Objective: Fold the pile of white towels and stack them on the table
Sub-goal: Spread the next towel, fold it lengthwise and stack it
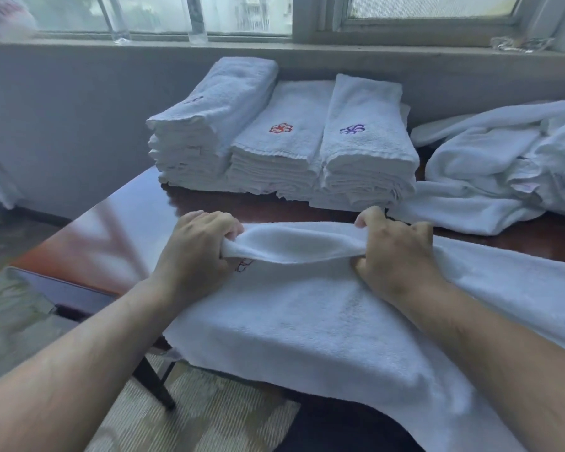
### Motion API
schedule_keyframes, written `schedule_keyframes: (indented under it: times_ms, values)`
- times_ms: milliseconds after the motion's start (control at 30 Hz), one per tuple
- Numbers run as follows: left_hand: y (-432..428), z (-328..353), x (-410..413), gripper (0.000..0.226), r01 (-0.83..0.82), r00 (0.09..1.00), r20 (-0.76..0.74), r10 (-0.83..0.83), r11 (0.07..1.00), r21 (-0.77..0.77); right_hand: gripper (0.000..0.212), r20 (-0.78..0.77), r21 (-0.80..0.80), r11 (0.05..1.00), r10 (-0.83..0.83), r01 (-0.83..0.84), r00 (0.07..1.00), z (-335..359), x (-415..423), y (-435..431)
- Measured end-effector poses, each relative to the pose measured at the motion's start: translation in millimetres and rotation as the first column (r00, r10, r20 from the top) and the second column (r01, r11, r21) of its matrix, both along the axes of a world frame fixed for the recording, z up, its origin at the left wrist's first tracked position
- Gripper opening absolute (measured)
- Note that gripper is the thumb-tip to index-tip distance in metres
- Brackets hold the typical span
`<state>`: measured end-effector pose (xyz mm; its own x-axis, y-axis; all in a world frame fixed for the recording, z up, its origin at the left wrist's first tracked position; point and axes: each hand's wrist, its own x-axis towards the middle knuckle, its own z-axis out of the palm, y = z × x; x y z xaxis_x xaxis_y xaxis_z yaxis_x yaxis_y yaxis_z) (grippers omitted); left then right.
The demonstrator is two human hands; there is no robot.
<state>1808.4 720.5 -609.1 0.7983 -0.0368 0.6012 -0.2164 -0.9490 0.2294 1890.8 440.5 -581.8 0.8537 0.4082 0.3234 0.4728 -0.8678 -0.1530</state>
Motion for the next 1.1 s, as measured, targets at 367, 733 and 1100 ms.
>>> schedule_keyframes:
  times_ms: [367, 733, 1100]
  values:
    - [6, 10, -10, 0.029, 0.097, 0.995, 0.015, -0.1, 0.986, 0.134, 0.016, 0.083, -0.363, 0.897, 0.3, -0.251, 0.95, 2, -30, 0]
    - [44, 35, -28, 0.078, -0.078, 0.854, -0.451, 0.26, 0.92, 0.383, 0.049, -0.135, -0.346, 0.791, 0.491, -0.505, 0.861, 15, -43, 3]
    - [4, 47, -35, 0.043, -0.266, 0.858, -0.51, 0.066, 0.905, -0.331, 0.028, -0.254, 0.036, 0.921, 0.383, -0.387, 0.888, 9, -9, 11]
